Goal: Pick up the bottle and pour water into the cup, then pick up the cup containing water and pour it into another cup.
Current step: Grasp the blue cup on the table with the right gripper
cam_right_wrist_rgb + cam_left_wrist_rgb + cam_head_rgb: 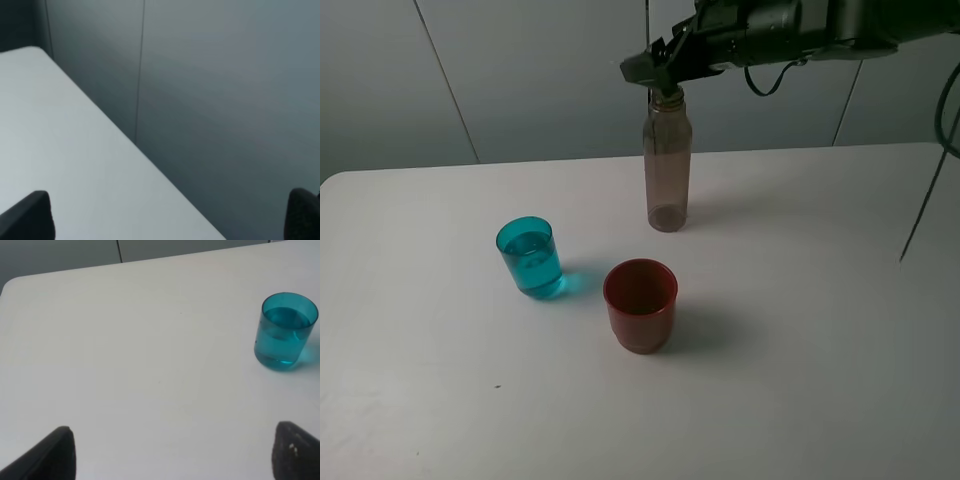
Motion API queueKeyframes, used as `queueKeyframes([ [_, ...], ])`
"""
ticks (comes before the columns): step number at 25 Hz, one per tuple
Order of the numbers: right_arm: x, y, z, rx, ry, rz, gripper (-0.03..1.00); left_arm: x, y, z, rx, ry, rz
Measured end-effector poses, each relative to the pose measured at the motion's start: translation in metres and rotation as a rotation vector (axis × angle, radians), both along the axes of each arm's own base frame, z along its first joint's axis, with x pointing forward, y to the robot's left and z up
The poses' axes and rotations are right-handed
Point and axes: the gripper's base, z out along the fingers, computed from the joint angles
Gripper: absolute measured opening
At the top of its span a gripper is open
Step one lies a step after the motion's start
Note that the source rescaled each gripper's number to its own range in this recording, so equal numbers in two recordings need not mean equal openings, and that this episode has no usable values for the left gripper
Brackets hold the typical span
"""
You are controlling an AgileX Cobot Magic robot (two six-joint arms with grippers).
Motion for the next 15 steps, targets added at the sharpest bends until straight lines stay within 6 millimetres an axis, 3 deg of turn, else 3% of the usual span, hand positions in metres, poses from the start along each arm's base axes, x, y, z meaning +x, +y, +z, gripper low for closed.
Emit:
queueKeyframes([
  [3,-0.013,-0.003,0.027,0.037,0.005,-0.003,1.0,0.0,0.0,0.0,0.0,0.0,0.0],
  [6,-0.024,-0.007,0.042,0.027,0.047,0.007,1.0,0.0,0.0,0.0,0.0,0.0,0.0],
  [12,-0.041,-0.012,0.051,-0.011,0.182,-0.013,1.0,0.0,0.0,0.0,0.0,0.0,0.0],
  [15,-0.05,-0.004,0.048,-0.066,0.247,0.005,1.0,0.0,0.0,0.0,0.0,0.0,0.0],
])
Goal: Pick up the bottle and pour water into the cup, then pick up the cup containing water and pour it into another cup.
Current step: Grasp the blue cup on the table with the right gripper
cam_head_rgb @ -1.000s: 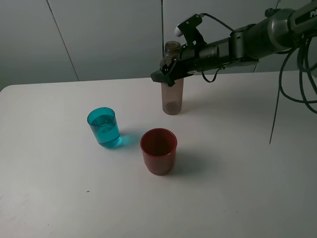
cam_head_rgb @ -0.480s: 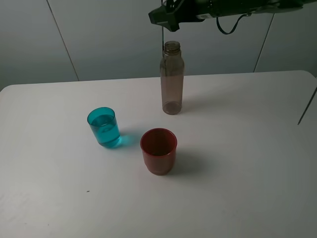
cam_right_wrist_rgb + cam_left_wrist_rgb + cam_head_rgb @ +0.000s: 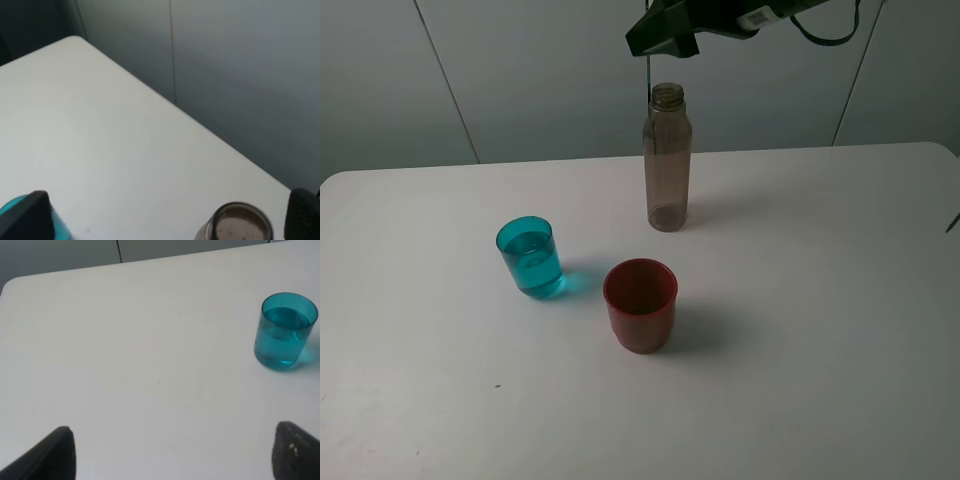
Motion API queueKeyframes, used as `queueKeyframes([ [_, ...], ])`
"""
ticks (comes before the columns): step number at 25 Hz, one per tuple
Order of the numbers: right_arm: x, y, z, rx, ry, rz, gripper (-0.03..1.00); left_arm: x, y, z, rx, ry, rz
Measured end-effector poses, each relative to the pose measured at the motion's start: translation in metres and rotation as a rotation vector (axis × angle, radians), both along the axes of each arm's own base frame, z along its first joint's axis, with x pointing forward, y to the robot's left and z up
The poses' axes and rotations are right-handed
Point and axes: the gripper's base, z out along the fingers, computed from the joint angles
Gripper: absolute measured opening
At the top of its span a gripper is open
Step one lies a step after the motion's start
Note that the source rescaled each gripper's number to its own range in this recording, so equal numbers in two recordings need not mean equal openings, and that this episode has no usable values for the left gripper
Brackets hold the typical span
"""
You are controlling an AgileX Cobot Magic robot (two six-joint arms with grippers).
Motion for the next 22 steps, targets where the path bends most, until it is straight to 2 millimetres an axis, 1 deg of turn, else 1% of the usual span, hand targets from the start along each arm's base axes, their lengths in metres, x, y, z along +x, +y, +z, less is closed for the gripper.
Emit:
queueKeyframes([
  [4,-0.013,0.018,-0.006,-0.077,0.029,0.058,1.0,0.0,0.0,0.0,0.0,0.0,0.0],
  [7,-0.024,0.034,-0.008,-0.097,0.036,0.102,1.0,0.0,0.0,0.0,0.0,0.0,0.0],
  [9,-0.031,0.044,-0.008,-0.093,0.042,0.132,1.0,0.0,0.0,0.0,0.0,0.0,0.0],
  [11,-0.035,0.055,-0.01,-0.037,0.086,0.144,1.0,0.0,0.0,0.0,0.0,0.0,0.0],
  [14,-0.04,0.074,-0.024,-0.003,0.12,0.22,1.0,0.0,0.0,0.0,0.0,0.0,0.0],
  [16,-0.043,0.088,-0.037,0.007,0.115,0.284,1.0,0.0,0.0,0.0,0.0,0.0,0.0],
  [17,-0.044,0.092,-0.046,0.016,0.104,0.315,1.0,0.0,0.0,0.0,0.0,0.0,0.0],
  [20,-0.044,0.096,-0.067,0.044,0.031,0.377,1.0,0.0,0.0,0.0,0.002,0.0,-0.001],
  [22,-0.046,0.095,-0.078,0.075,-0.01,0.379,1.0,0.0,0.0,0.0,0.002,0.0,-0.001],
])
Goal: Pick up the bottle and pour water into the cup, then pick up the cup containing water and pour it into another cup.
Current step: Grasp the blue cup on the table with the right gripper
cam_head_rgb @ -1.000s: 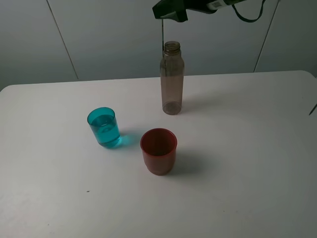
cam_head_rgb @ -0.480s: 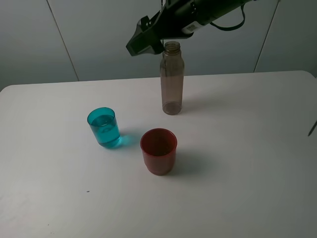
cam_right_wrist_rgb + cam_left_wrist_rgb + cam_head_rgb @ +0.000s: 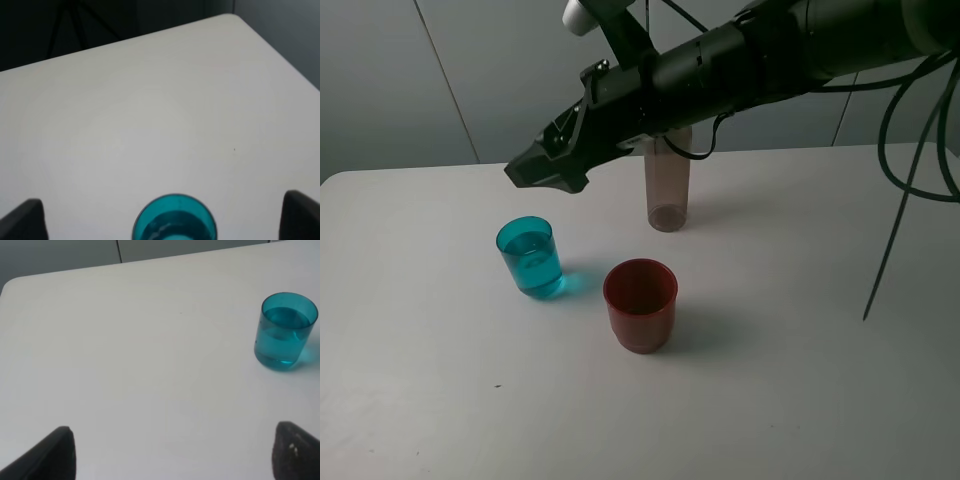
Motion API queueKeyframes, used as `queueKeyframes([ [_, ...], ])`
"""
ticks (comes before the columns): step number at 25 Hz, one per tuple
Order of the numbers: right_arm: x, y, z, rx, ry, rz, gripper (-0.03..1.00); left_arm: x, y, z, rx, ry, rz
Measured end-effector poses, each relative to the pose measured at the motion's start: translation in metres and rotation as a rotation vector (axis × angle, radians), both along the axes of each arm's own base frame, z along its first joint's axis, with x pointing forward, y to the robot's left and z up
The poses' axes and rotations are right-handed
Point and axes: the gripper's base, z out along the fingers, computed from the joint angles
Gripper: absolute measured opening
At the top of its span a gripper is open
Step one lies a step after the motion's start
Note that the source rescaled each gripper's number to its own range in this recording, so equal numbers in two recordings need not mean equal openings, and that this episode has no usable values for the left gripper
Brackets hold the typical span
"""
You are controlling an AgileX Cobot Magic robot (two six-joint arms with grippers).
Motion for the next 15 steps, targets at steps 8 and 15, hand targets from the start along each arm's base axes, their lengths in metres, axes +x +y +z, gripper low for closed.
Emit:
queueKeyframes([
  [8,-0.01,-0.009,-0.036,-0.037,-0.055,0.014,1.0,0.0,0.0,0.0,0.0,0.0,0.0],
  [15,-0.001,-0.012,-0.056,-0.121,-0.027,-0.071,1.0,0.0,0.0,0.0,0.0,0.0,0.0],
])
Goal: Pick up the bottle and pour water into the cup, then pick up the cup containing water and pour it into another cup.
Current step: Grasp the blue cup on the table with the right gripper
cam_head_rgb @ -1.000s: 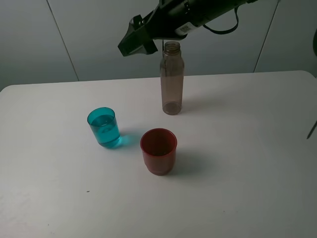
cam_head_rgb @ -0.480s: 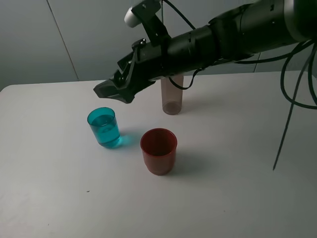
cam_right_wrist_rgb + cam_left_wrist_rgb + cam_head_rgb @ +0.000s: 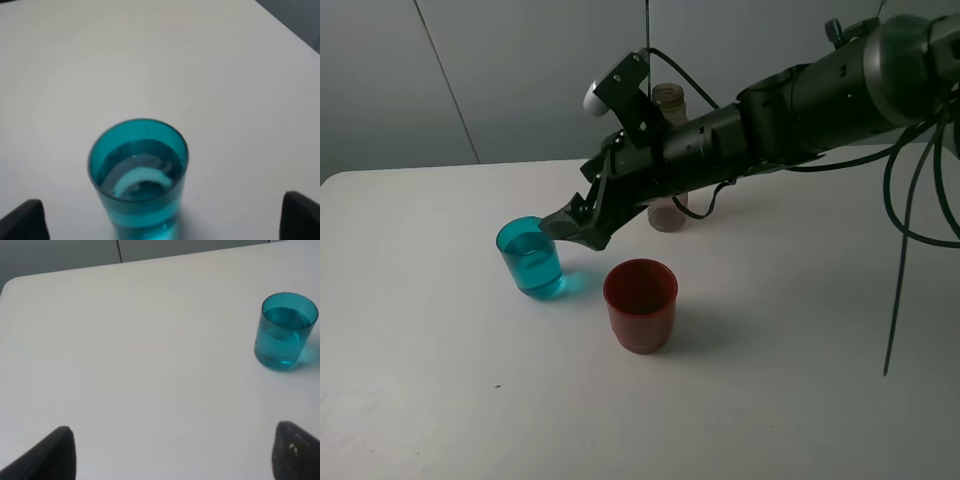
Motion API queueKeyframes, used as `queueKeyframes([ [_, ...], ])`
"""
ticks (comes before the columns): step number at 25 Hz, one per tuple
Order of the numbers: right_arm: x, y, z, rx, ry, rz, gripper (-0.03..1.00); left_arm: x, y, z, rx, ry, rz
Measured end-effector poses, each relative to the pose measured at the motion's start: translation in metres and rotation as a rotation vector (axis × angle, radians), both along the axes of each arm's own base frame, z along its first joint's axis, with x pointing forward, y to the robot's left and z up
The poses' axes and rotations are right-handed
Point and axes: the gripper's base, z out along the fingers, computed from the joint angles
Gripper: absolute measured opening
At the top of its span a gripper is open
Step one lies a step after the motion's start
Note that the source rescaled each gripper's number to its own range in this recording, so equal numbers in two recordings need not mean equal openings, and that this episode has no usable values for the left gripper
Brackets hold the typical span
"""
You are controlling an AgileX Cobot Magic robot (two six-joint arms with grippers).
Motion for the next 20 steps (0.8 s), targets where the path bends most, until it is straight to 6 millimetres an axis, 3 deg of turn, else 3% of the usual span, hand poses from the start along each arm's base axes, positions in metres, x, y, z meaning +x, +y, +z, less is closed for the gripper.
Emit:
queueKeyframes([
  [5,0.008,-0.001,0.002,0.008,0.121,-0.147,1.0,0.0,0.0,0.0,0.0,0.0,0.0],
  [12,-0.005,0.003,-0.009,-0.1,0.207,-0.119,1.0,0.0,0.0,0.0,0.0,0.0,0.0],
  [20,-0.014,0.035,-0.015,-0.171,0.154,-0.036,1.0,0.0,0.0,0.0,0.0,0.0,0.0],
])
